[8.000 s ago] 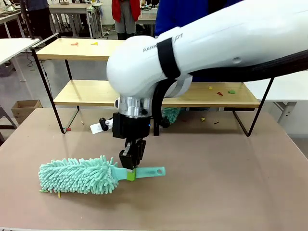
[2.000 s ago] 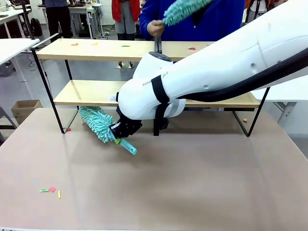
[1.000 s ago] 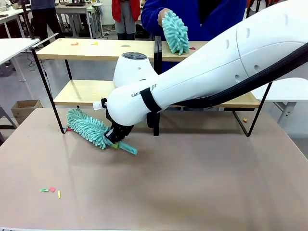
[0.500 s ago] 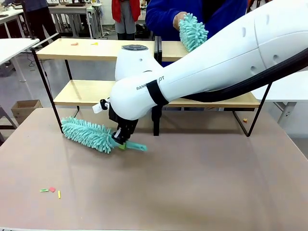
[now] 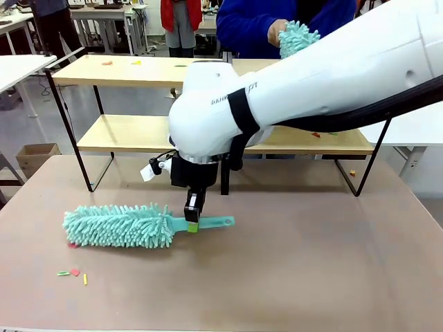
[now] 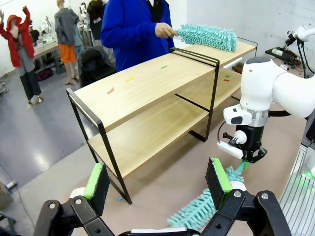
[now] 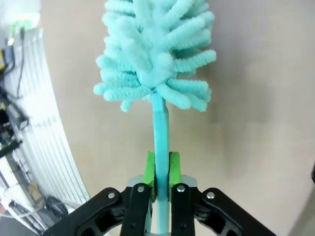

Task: Clean the shelves.
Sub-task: Clean a randomly selected level of the Shelf with the Duster.

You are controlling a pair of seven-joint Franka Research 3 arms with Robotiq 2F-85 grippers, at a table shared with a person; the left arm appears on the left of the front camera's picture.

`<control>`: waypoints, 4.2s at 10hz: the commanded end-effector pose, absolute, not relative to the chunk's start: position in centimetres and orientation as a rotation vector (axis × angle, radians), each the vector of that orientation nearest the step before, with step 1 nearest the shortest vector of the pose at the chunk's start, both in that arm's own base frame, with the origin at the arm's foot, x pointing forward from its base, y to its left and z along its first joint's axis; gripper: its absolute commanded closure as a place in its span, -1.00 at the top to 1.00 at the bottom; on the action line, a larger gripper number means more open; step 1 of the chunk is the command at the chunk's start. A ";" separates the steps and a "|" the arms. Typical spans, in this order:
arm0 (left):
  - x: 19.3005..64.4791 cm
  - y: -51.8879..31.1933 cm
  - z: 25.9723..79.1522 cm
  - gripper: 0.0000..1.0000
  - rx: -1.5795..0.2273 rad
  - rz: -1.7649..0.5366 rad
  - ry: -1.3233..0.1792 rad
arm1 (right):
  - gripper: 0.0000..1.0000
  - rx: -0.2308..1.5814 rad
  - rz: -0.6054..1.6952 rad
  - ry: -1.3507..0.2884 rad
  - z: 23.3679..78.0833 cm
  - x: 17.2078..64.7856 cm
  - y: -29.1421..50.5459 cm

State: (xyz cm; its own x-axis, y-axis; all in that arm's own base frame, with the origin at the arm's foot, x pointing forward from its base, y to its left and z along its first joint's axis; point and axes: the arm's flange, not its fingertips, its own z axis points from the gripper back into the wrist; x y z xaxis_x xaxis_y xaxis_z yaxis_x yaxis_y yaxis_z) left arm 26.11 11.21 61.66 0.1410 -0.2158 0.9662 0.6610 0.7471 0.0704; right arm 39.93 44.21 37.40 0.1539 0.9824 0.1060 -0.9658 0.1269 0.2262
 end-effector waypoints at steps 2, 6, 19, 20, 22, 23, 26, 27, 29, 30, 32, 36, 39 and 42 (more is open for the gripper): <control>26.1 11.2 61.7 1.00 -0.414 -0.667 -1.277 | -0.75 0.496 1.464 0.069 39.8 39.6 39.0; 26.1 11.2 61.7 1.00 -0.414 -0.667 -1.277 | -0.75 0.898 1.464 0.190 43.2 39.7 31.4; 26.1 11.2 61.7 1.00 -0.414 -0.667 -1.277 | -0.75 0.772 0.737 -0.311 51.9 28.1 7.7; 26.1 11.2 61.7 1.00 -0.414 -0.667 -1.277 | -0.75 0.748 0.892 -0.236 51.3 28.9 11.0; 26.1 11.2 61.7 1.00 -0.414 -0.667 -1.277 | -0.75 0.748 0.892 -0.236 51.3 28.9 11.0; 26.1 11.2 61.7 1.00 -0.414 -0.667 -1.277 | -0.75 0.748 0.892 -0.236 51.3 28.9 11.0; 26.1 11.2 61.7 1.00 -0.414 -0.667 -1.277 | -0.75 0.748 0.892 -0.236 51.3 28.9 11.0; 26.1 11.2 61.7 1.00 -0.414 -0.667 -1.277 | -0.75 0.748 0.892 -0.236 51.3 28.9 11.0; 26.1 11.2 61.7 1.00 -0.414 -0.667 -1.277 | -0.75 0.763 0.923 -0.195 51.4 28.6 10.2; 26.1 11.2 61.7 1.00 -0.414 -0.667 -1.277 | -0.75 0.758 0.935 -0.213 53.3 28.1 8.0; 26.1 11.2 61.7 1.00 -0.414 -0.667 -1.277 | -0.75 0.721 0.988 -0.277 58.9 25.6 1.1; 26.1 11.2 61.7 1.00 -0.414 -0.667 -1.277 | -0.75 0.709 0.929 -0.297 65.5 17.8 -10.0; 26.1 11.2 61.7 1.00 -0.414 -0.667 -1.277 | -0.75 0.720 0.599 -0.602 68.5 16.3 -20.3; 26.1 11.2 61.7 1.00 -0.414 -0.667 -1.277 | -0.75 0.698 0.451 -0.713 66.7 18.0 -25.0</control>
